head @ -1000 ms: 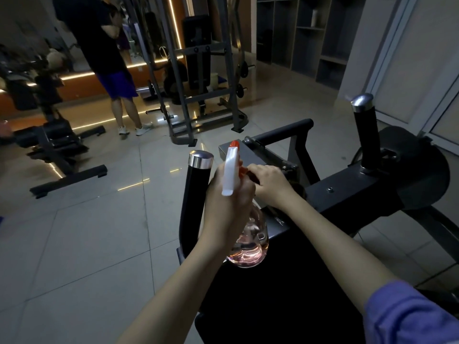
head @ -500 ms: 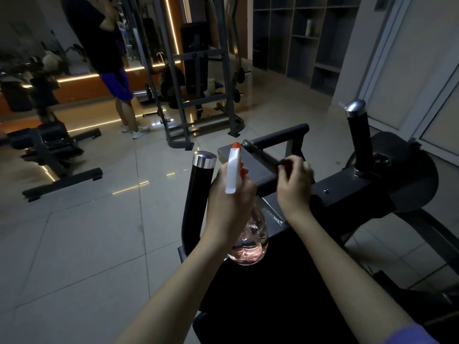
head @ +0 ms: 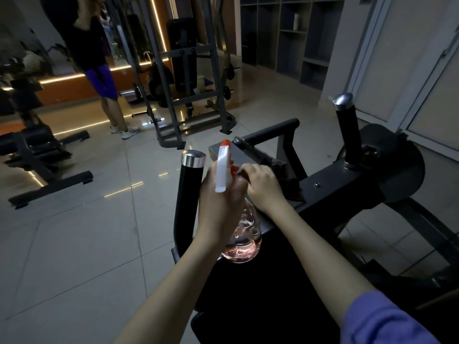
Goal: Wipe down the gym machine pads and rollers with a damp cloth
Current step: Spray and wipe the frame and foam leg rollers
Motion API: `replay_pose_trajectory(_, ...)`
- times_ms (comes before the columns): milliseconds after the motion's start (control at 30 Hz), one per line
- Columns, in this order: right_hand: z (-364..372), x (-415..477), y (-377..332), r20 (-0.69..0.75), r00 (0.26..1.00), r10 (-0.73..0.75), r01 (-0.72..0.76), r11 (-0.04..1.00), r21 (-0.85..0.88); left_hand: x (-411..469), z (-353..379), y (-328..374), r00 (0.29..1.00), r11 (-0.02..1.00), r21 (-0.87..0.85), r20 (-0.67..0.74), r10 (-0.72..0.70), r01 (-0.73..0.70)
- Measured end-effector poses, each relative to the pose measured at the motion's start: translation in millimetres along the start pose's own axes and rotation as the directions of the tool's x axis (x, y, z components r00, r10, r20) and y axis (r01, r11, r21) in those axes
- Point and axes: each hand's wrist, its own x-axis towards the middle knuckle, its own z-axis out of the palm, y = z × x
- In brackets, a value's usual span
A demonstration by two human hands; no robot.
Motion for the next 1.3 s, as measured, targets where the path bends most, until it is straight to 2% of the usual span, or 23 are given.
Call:
replay_pose_trajectory(67, -1.4, -12.0, -1.9, 0.028, 0.998, -0.062, 0.057, 0.988, 0.145, 0.0, -0.4, 1.0, 1.000, 0.999, 0.027, -0.005, 0.017, -0.017)
replay_pose_trajectory(167, -8.2, -10.7, -3.7, 0.099, 0.994, -0.050, 0.017, 0.953, 0.302, 0.3, -1.4, 1.8, 0.999, 0.999, 0.016, -0.001, 0.038, -0.038)
replay_pose_trajectory(200, -9.1, -8.4, -4.0, 0.133, 0.987, -0.086, 0.050, 0.965, 0.258, 0.1, -1.4, 2.0, 0.999, 0.999, 0.013, -0.006, 0.047, -0.046)
replay_pose_trajectory(267, -7.5, -2.9, -3.4, 0.236, 0.961, -0.146, 0.138, 0.989, 0.048, 0.9, -0.5, 1.0, 0.999, 0.999, 0.008, -0.001, 0.047, -0.047)
replay_pose_trajectory(333, -4.0, 4.5, -3.2, 0.294, 0.949, -0.111, 0.151, 0.981, -0.119, 2.0, -0.1, -0.2, 1.000, 1.000, -0.015, 0.003, 0.022, -0.022)
replay_pose_trajectory(433, -1.3, 12.6, -9.8, 0.266, 0.963, -0.036, 0.091, 0.976, -0.199, 1.1, -0.8, -0.1, 0.999, 0.999, -0.001, -0.002, 0.036, -0.036)
replay_pose_trajectory(500, 1.1, 11.2, -14.0, 0.187, 0.982, -0.019, 0.047, 0.988, -0.149, 0.1, -0.9, 1.3, 0.998, 0.998, -0.001, 0.012, 0.062, -0.062)
replay_pose_trajectory(600, -3.3, -3.7, -9.5, 0.083, 0.990, -0.117, 0.112, 0.992, 0.064, -0.6, -0.7, 1.8, 0.999, 0.999, -0.004, 0.011, 0.049, -0.048)
replay_pose_trajectory(700, -17.1, -25.4, 8.4, 0.138, 0.974, -0.177, 0.148, 0.968, 0.201, 0.9, -1.9, 0.4, 1.000, 1.000, -0.004, 0.012, 0.027, -0.027)
replay_pose_trajectory(767, -22.7, -39.6, 20.5, 0.149, 0.973, -0.179, 0.144, 0.965, 0.218, 1.0, -2.3, -0.2, 0.999, 0.999, 0.026, 0.028, 0.039, -0.040)
replay_pose_trajectory(833, -26.8, -50.7, 29.4, 0.133, 0.985, -0.111, 0.095, 0.988, 0.123, 2.0, -2.6, -1.2, 0.999, 0.998, 0.052, 0.029, 0.034, -0.036)
replay_pose_trajectory(933, -33.6, -53.8, 46.8, 0.055, 0.996, 0.074, -0.073, 0.997, -0.020, 2.8, -3.1, -1.7, 1.000, 0.999, 0.033, 0.026, -0.015, 0.015)
replay_pose_trajectory(1033, -42.1, -43.2, 68.8, 0.012, 0.956, 0.293, -0.292, 0.955, -0.043, 3.1, -3.2, 1.0, 0.998, 1.000, 0.014, 0.059, -0.026, 0.025)
replay_pose_trajectory(1100, -42.9, -36.0, 72.9, 0.019, 0.924, 0.383, -0.379, 0.920, -0.097, 2.8, -3.5, 1.9, 0.997, 0.999, 0.010, 0.061, -0.036, 0.035)
replay_pose_trajectory(1200, -39.5, -37.4, 60.1, -0.032, 0.926, 0.377, -0.377, 0.914, -0.148, 3.9, -2.4, 5.1, 0.998, 1.000, 0.021, 0.068, -0.010, 0.008)
replay_pose_trajectory(1300, -42.7, -59.3, 48.5, -0.045, 0.963, 0.265, -0.268, 0.956, -0.115, 8.6, 0.1, 5.6, 0.996, 0.999, 0.024, 0.083, 0.039, -0.041)
